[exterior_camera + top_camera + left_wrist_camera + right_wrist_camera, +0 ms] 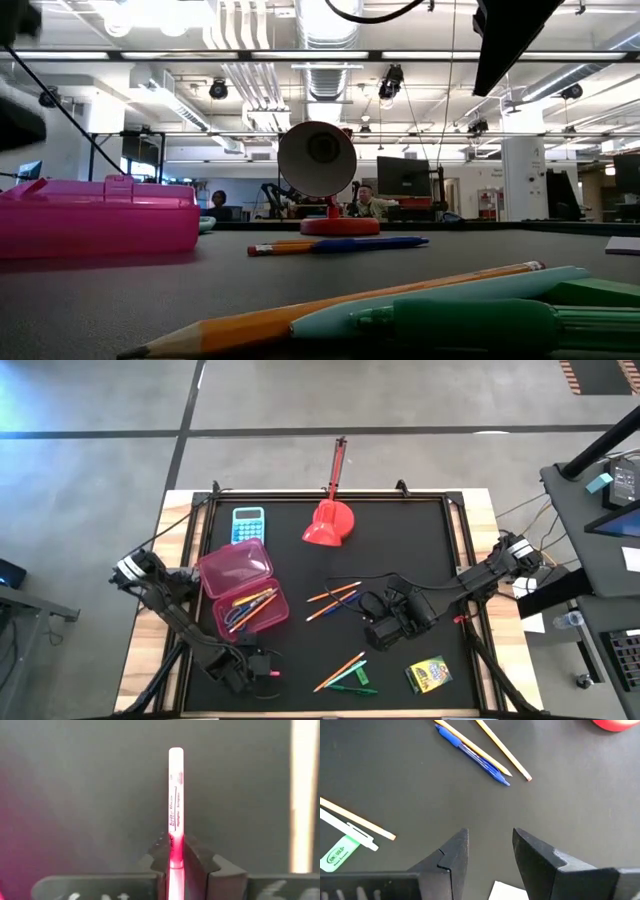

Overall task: Pack school essentials
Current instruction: Put the pink pen into the red supply box

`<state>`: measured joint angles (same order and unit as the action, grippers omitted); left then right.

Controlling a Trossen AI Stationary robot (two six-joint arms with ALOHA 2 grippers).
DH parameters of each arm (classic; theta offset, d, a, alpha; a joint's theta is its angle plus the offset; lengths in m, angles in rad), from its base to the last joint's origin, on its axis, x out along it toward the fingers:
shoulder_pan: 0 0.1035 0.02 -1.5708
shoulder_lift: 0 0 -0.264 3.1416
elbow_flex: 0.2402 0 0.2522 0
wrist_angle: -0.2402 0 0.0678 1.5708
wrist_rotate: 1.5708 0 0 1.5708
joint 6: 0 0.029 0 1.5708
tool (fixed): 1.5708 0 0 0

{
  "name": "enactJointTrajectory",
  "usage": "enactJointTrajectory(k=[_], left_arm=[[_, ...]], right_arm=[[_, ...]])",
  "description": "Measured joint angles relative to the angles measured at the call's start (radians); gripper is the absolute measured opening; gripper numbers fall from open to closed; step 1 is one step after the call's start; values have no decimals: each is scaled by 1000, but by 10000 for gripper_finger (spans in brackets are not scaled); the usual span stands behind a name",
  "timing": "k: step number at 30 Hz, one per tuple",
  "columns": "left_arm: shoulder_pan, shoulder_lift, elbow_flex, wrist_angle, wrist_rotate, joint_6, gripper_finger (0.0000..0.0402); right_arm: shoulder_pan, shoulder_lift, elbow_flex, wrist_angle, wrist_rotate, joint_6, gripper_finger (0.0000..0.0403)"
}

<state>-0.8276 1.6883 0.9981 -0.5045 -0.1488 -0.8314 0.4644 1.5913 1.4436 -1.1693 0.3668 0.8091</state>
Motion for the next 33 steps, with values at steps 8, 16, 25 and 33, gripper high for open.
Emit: enactJointTrajectory(k=[8,16,25,33], left_arm=[[31,-88,55,9,-202,0,12],[61,-163,57,54,-401,33,12],[121,-201,31,41,-544,33,11],[242,-202,8,-131,-509,0,11]], right_arm=[[0,0,0,0,0,-13,144],[0,0,0,0,0,-23,144],[0,0,0,0,1,-37,144],[0,0,0,3,1,-50,144]])
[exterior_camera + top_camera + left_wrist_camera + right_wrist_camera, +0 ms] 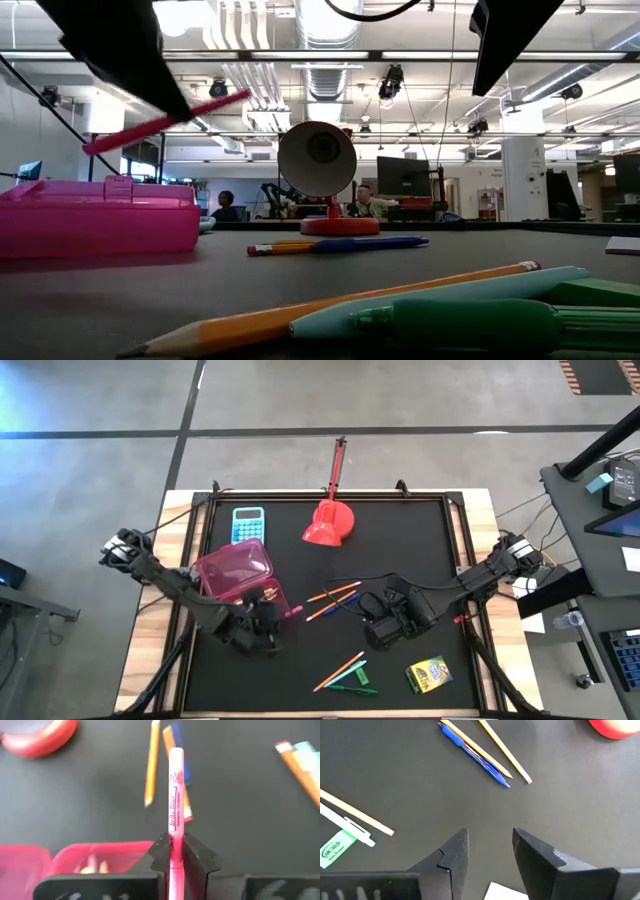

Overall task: Pack school essentials
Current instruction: Put the pink pen into the red supply box

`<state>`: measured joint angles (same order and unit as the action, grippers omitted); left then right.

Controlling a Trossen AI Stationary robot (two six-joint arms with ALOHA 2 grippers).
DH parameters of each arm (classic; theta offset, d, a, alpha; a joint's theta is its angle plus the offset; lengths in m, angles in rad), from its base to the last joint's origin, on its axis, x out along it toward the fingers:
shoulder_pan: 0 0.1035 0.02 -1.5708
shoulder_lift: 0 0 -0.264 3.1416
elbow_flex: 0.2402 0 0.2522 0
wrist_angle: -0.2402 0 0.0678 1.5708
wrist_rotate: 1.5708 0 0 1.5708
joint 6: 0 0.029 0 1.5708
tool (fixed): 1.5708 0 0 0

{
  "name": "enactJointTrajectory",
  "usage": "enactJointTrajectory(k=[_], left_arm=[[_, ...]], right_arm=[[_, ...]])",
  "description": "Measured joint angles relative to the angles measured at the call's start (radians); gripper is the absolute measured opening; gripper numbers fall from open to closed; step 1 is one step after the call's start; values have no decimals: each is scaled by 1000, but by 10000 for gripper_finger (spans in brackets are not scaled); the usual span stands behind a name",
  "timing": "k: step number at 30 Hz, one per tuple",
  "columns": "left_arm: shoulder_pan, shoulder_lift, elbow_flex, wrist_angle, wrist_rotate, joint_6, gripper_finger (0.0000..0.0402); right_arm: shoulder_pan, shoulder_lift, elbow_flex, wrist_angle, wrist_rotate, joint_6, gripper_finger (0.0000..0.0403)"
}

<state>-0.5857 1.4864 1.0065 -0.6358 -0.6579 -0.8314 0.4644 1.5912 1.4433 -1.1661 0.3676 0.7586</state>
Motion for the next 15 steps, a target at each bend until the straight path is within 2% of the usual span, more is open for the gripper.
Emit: enactJointTrajectory(k=[8,15], left_arm=[[107,-2,-1,-301,155,-36,11],[120,-2,-80,-337,340,-25,15]], right_arm=[[-9,0,0,3,0,0,144],[-22,0,0,12,46,7,144]])
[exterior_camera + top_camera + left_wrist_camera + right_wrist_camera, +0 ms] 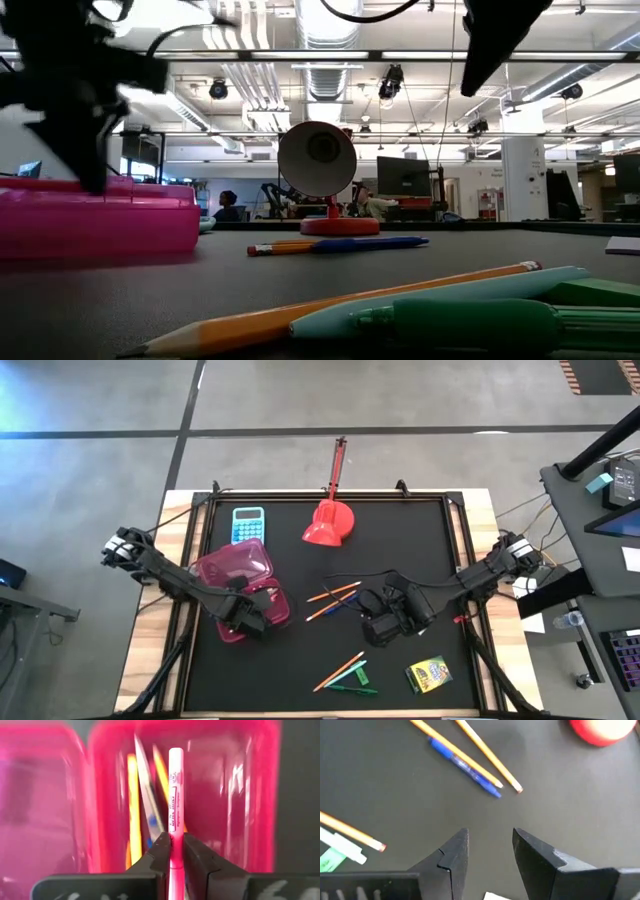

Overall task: Pack school essentials
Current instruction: Put the pink pen into the red supply box

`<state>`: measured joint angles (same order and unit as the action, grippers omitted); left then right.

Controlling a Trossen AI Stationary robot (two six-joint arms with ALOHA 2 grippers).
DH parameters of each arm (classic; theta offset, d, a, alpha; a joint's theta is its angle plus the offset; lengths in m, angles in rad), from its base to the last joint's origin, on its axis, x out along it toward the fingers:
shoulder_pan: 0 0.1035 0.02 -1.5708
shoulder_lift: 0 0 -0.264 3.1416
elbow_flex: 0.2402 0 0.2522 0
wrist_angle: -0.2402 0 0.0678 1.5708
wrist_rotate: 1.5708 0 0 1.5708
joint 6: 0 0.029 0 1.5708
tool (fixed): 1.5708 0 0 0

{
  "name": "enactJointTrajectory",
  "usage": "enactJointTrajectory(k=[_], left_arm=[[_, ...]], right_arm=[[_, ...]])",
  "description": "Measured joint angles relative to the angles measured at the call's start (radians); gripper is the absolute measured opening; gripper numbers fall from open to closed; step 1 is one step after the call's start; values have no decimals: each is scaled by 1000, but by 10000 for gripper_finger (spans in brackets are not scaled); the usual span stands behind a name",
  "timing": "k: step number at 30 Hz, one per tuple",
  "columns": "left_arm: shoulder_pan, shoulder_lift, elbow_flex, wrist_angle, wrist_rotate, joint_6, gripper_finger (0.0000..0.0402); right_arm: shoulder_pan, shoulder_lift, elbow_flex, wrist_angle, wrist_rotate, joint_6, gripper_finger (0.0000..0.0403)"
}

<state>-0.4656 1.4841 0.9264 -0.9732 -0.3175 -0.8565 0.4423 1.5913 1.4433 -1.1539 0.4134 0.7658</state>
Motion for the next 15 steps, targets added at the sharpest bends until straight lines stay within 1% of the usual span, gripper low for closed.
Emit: enactJointTrajectory(k=[3,5,9,15], left_arm=[[1,0,-48,13,54,-3,16],[1,-2,-68,57,75,-1,16],[1,-3,-83,118,82,7,17],[1,-3,-100,132,86,0,17]], right_arm=[[-3,0,0,34,7,0,144],[-3,0,0,66,6,-2,144],[-3,0,0,130,-1,-20,142],[-2,0,0,157,-2,-26,131]])
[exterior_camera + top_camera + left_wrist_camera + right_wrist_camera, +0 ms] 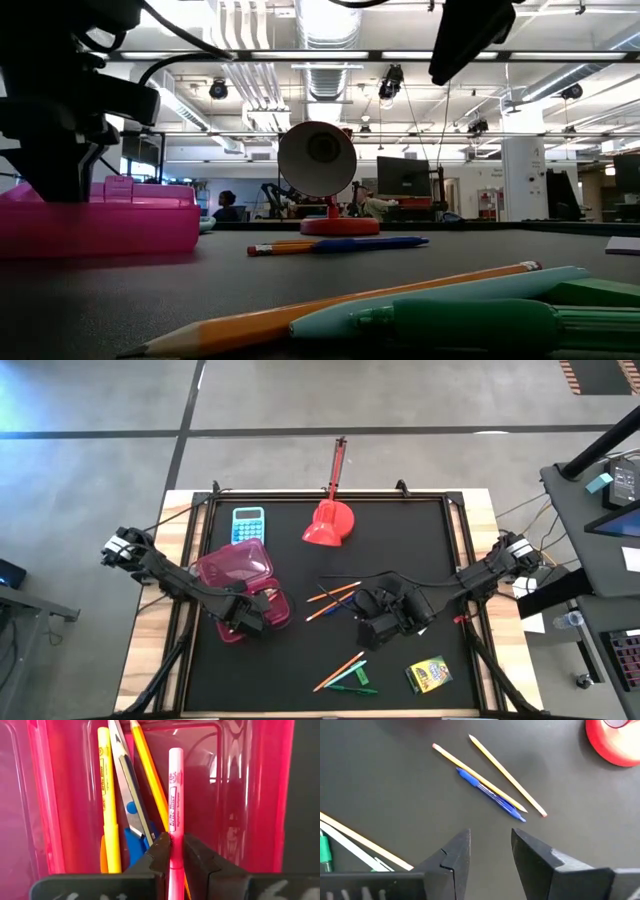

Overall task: Pack school essentials
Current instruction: Put the pink pen into the red supply box, then put the green pen into the red supply box

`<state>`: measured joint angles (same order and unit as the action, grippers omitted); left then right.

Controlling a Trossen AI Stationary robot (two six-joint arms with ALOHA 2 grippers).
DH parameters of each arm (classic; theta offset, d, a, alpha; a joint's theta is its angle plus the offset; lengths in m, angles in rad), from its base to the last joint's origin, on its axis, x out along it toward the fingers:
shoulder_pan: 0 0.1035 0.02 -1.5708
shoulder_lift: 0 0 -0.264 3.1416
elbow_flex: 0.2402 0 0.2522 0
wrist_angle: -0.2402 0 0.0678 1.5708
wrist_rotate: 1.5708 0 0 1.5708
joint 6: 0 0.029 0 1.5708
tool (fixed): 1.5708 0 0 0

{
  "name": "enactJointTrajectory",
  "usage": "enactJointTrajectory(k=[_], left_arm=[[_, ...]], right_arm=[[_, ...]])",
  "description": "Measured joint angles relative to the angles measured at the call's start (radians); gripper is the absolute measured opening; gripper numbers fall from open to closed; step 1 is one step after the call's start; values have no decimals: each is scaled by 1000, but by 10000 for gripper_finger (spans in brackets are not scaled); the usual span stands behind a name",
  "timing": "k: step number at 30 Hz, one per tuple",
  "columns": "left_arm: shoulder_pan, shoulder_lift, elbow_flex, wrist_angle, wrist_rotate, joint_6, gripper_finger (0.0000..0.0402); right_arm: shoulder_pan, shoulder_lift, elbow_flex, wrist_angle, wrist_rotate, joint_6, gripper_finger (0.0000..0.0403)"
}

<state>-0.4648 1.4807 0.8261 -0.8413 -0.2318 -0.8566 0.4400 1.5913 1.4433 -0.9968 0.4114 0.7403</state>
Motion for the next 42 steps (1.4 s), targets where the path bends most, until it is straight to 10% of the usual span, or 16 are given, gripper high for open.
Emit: enactJointTrajectory(k=[17,29,42], left_arm=[[0,0,-2,22,-4,-33,20],[0,0,-2,22,13,-63,116],[-2,-117,127,33,-18,-156,129]], right_arm=[[31,0,0,125,-1,70,123],[119,10,0,187,-1,71,154],[236,235,2,336,-3,105,124]])
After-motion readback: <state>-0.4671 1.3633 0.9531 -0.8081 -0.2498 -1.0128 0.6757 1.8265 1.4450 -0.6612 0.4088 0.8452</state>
